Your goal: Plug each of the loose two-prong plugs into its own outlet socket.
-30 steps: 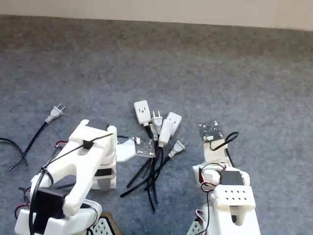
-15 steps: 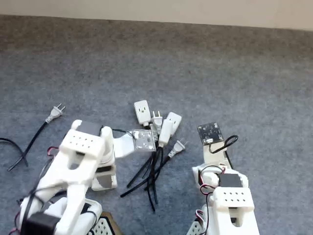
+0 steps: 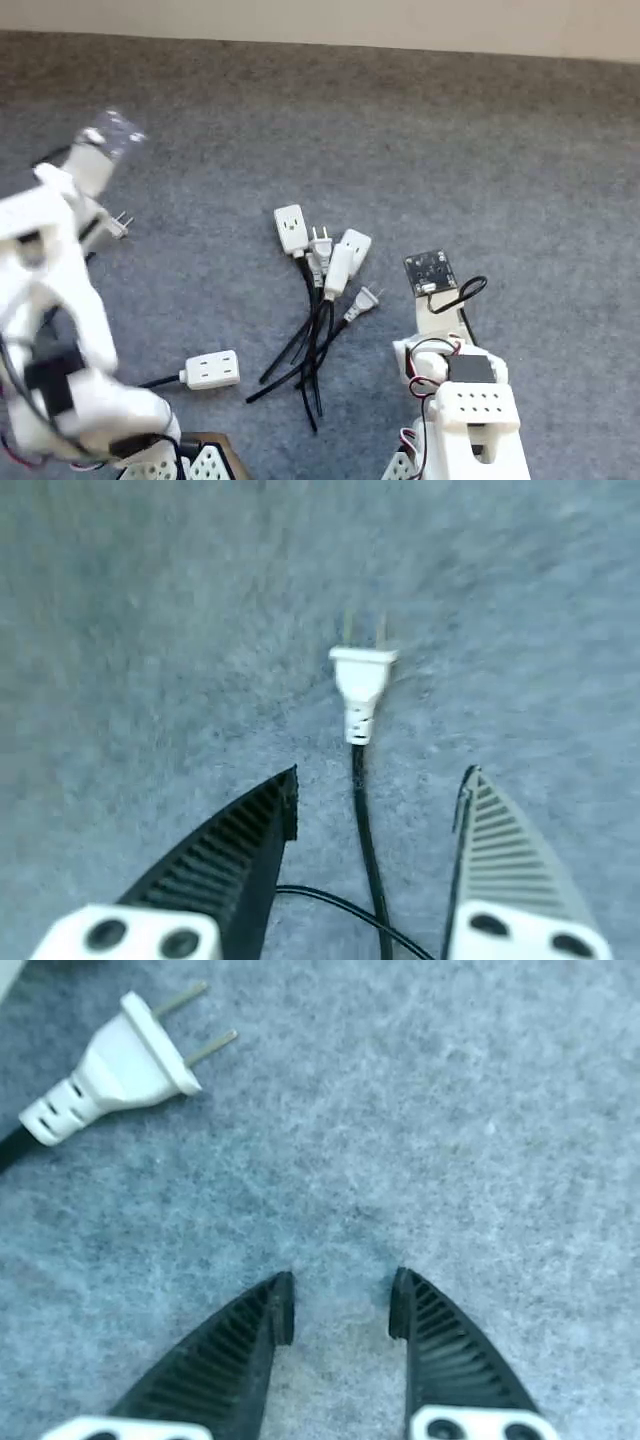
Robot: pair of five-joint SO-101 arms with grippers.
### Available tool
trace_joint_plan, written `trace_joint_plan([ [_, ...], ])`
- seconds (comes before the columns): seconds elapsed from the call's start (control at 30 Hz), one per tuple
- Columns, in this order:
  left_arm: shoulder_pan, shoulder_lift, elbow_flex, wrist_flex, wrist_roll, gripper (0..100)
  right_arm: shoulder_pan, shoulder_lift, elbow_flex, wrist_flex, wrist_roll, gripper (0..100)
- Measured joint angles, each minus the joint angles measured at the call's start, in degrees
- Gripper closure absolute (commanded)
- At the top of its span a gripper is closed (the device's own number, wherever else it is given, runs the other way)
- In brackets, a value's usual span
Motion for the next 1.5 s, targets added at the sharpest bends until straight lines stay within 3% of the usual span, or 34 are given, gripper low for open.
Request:
trace_joint_plan([
  [0.23, -4.1, 35.8, -33.6, 13.8, 0.6, 82, 0.0, 0.0, 0.0, 0.0, 0.0, 84.0],
  [0.33, -3.9, 46.9, -48.3, 22.6, 0.6, 82, 0.0, 0.0, 0.0, 0.0, 0.0, 84.0],
  [0.4, -3.8, 52.7, -57.2, 27.0, 0.4, 87, 0.0, 0.0, 0.0, 0.0, 0.0, 84.0],
  [0.5, -3.1, 59.8, -68.7, 32.9, 0.5, 100, 0.0, 0.0, 0.0, 0.0, 0.0, 84.0],
  [0.63, -2.1, 65.7, -78.4, 36.3, 1.6, 100, 0.0, 0.0, 0.0, 0.0, 0.0, 84.0],
  [0.83, -1.8, 66.5, -82.5, 36.6, 2.8, 100, 0.0, 0.0, 0.0, 0.0, 0.0, 84.0],
  [1.0, 0.5, 60.5, -77.1, 36.0, 3.1, 100, 0.3, 0.0, 0.0, 0.0, 0.0, 84.0],
  [1.17, 7.6, 43.1, -57.8, 36.0, 4.5, 100, 1.4, -0.2, -0.1, 1.1, 0.0, 84.0],
  [1.33, 21.1, 16.4, -28.5, 35.9, 4.7, 100, 3.5, -0.2, -1.4, 4.7, 0.0, 84.0],
  [1.5, 37.9, -12.0, -3.3, 35.9, 8.4, 100, 12.1, 0.0, -3.0, 6.4, 0.0, 84.0],
])
